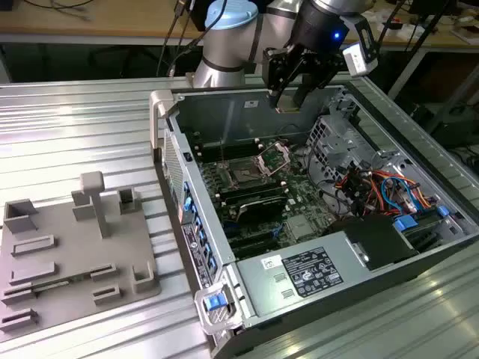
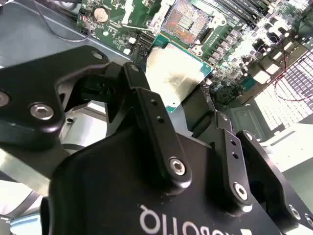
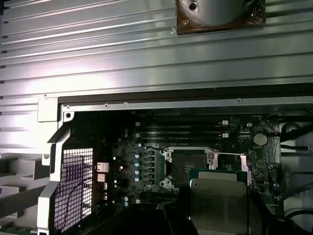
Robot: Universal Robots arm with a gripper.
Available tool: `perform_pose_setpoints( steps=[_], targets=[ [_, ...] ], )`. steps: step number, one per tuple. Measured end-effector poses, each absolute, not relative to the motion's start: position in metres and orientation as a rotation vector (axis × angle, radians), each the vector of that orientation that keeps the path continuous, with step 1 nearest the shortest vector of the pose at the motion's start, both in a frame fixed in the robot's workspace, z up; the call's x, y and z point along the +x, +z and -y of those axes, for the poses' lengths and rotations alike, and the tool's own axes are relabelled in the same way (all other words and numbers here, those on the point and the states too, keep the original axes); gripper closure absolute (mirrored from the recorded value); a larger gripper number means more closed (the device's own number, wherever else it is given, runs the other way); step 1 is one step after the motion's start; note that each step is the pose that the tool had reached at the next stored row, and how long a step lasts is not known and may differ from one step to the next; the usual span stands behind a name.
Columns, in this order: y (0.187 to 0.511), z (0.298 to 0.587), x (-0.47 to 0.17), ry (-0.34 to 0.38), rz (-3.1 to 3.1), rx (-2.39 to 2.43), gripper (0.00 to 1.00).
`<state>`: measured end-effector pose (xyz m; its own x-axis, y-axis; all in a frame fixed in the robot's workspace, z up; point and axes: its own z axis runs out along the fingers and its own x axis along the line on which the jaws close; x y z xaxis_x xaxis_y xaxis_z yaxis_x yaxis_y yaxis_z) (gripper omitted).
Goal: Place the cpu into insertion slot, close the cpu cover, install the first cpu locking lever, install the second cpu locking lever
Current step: 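Place the cpu into insertion slot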
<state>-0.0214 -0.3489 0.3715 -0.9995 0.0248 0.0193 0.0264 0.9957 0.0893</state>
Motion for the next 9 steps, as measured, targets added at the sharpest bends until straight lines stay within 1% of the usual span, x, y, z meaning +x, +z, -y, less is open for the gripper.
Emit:
perform_pose_setpoints(
  steps=[9],
  targets=[
    [0.3715, 0.3489, -0.0214, -0.140, 3.120, -0.040, 0.45]
  ],
)
